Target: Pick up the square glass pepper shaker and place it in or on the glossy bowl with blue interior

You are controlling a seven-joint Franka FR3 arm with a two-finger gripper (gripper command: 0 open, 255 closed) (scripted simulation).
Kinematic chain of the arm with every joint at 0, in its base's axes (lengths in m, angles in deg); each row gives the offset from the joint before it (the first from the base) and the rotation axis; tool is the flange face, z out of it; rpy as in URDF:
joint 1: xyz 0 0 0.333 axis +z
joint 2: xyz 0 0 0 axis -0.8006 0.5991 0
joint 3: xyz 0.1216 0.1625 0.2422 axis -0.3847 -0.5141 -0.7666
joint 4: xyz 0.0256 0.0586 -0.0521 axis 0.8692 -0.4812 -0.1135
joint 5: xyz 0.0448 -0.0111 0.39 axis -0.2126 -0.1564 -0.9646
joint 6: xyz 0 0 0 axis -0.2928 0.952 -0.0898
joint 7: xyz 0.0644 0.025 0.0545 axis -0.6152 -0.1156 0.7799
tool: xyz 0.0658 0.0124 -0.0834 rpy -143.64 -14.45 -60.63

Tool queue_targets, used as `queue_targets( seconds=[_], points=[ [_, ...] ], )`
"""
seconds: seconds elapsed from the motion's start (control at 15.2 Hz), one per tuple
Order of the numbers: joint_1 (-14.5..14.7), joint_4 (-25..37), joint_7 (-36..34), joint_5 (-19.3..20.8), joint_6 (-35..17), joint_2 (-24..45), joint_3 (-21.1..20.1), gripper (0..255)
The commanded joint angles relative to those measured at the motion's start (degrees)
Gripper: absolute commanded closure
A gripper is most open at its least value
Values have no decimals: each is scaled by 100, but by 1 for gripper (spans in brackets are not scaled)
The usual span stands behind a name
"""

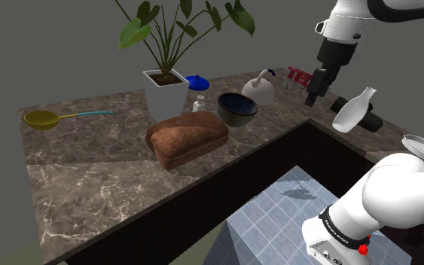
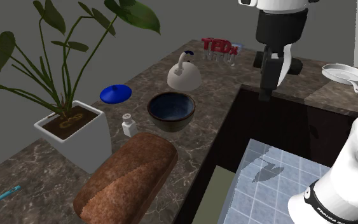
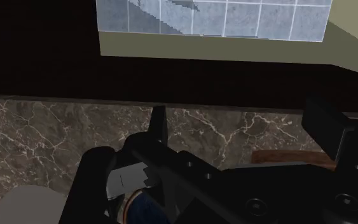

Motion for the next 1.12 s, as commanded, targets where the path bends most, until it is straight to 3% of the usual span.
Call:
queue_targets(
  seconds=[0.0, 0.53, 1.06],
  points=[
    [0, 0, 0, 0, 0, 0, 0, 0],
    [44, 120, 66, -30, -1517, 1365, -28, 0],
    [86, 745, 127, -25, -2724, 2927, -83, 0]
  ],
)
